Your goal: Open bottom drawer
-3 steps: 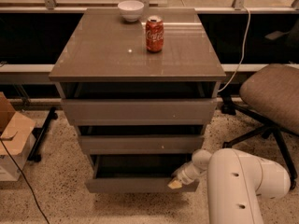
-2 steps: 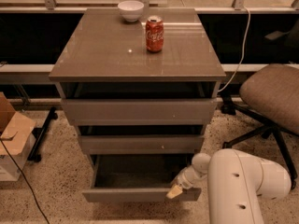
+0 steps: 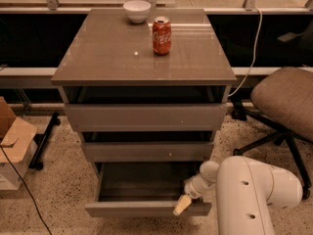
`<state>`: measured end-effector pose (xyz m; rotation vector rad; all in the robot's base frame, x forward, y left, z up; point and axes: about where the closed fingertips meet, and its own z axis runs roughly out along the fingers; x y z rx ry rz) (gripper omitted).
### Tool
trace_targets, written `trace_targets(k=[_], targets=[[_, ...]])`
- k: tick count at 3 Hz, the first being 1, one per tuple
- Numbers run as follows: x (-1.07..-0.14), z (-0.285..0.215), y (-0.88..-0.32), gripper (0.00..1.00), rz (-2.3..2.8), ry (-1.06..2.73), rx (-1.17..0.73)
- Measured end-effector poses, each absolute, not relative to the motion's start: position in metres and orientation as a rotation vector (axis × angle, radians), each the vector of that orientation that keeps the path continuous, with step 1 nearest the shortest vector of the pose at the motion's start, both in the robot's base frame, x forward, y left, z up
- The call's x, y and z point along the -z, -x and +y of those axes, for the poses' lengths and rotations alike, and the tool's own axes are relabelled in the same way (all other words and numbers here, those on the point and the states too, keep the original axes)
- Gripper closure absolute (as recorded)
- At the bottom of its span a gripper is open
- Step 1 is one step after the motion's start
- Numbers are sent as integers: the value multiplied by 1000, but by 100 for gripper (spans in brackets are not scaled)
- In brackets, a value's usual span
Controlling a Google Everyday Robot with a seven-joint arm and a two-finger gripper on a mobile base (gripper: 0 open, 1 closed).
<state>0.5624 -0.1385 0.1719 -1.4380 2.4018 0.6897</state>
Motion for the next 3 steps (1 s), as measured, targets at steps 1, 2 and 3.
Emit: trace_targets(k=[1,2,3], targets=[[-165,-137,-550,0,2422,1470,-697],[-160,-137,-522,0,2437,1493,-763],[-164,-133,-491,19,2437,1530,-822]])
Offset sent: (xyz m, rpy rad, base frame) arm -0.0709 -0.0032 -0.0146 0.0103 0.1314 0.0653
